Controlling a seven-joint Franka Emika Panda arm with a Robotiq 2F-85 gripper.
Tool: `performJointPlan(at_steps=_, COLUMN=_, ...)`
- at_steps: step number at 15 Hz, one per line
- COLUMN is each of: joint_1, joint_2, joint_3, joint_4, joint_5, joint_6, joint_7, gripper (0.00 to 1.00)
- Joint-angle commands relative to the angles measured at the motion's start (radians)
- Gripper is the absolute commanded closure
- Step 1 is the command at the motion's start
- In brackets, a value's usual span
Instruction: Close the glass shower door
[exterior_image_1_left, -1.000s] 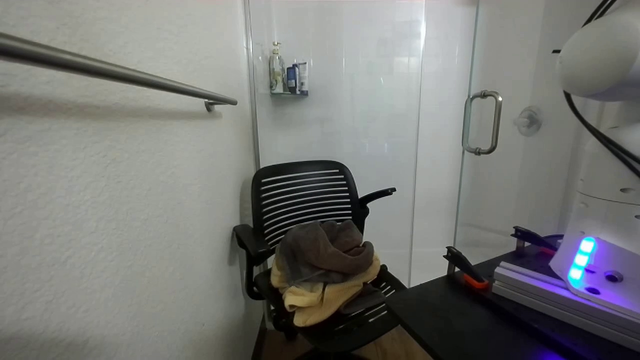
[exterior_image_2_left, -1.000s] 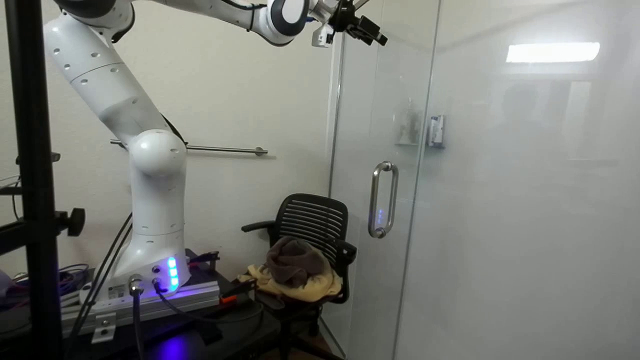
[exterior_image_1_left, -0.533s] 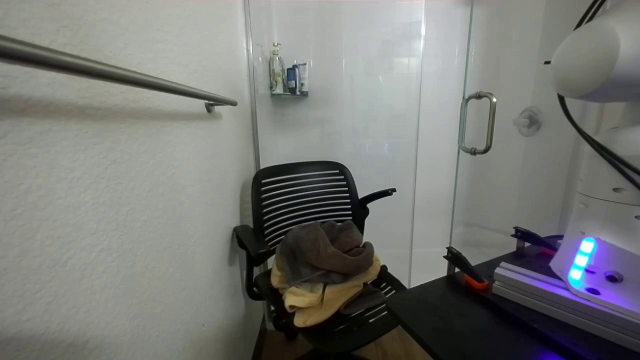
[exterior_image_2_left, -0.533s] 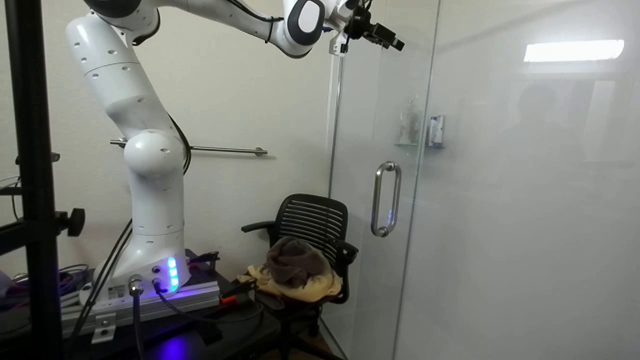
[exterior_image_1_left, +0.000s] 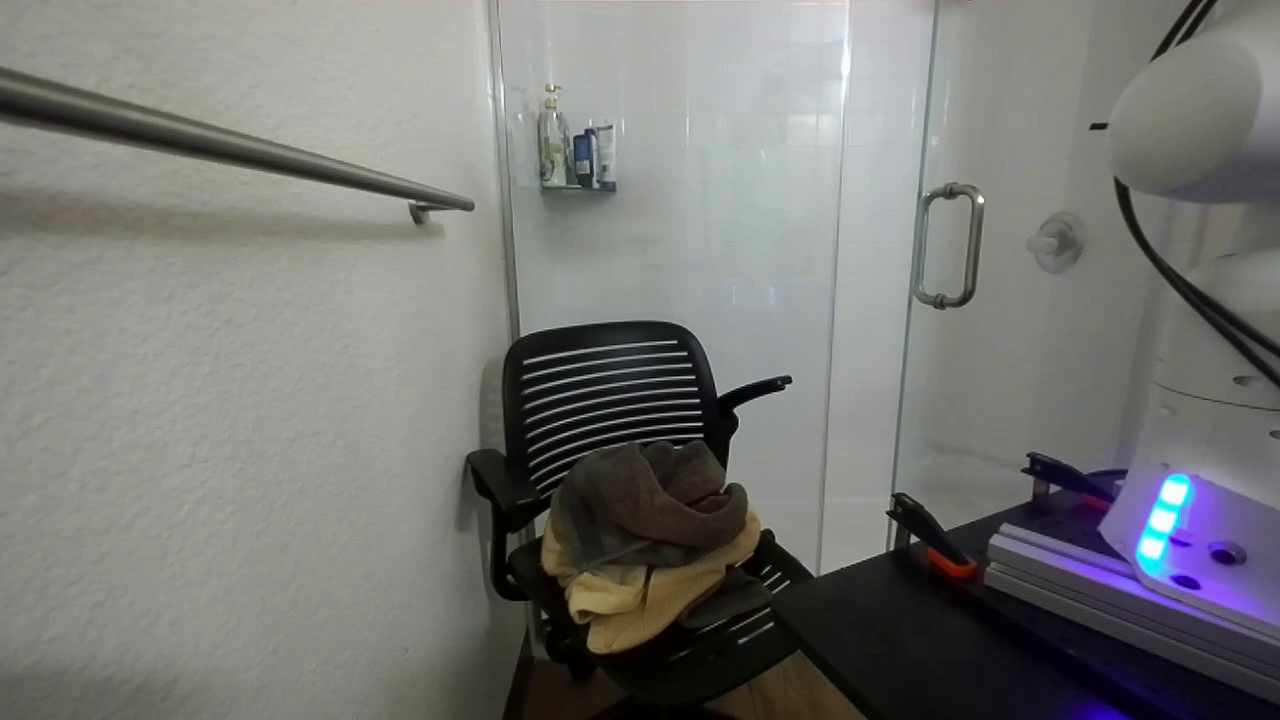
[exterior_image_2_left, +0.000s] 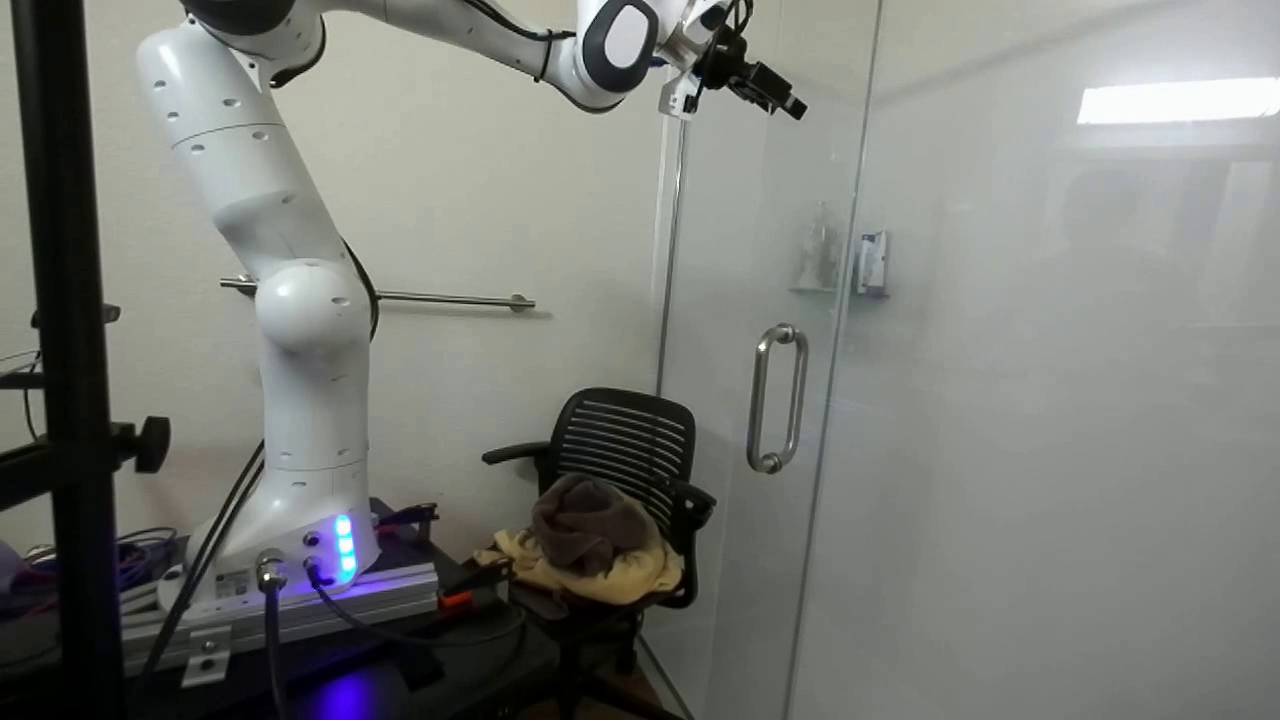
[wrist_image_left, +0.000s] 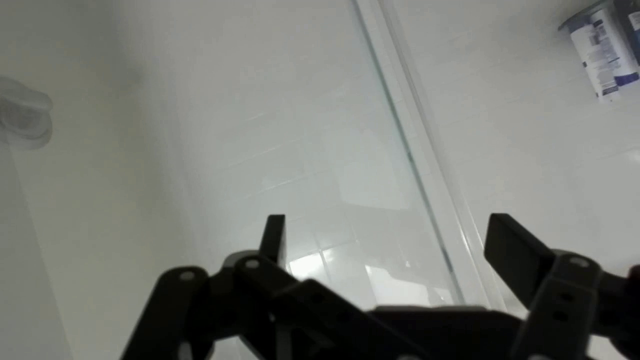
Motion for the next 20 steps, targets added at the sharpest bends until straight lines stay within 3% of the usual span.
performJointPlan(at_steps=1, joint_1=0.064, joint_2=0.083, joint_3=-0.014, joint_4=0.075, joint_5=0.053, joint_6=-0.077, joint_7=-0.025, gripper=0.00)
performJointPlan(at_steps=8, joint_1=0.067, joint_2=0.248, joint_3=-0.001, joint_4=0.238, joint_5=0.017, joint_6=-0.107, joint_7=0.018, gripper=0.00)
performJointPlan(at_steps=17, joint_1=0.066, joint_2=0.402, joint_3=0.016, joint_4=0.433, joint_5=-0.151, joint_6=-0.134, joint_7=0.210, gripper=0.00)
performJointPlan(at_steps=20, joint_1=0.073, joint_2=0.409, joint_3=0.016, joint_4=0.449, joint_5=-0.218, joint_6=-0.163, joint_7=0.262, gripper=0.00)
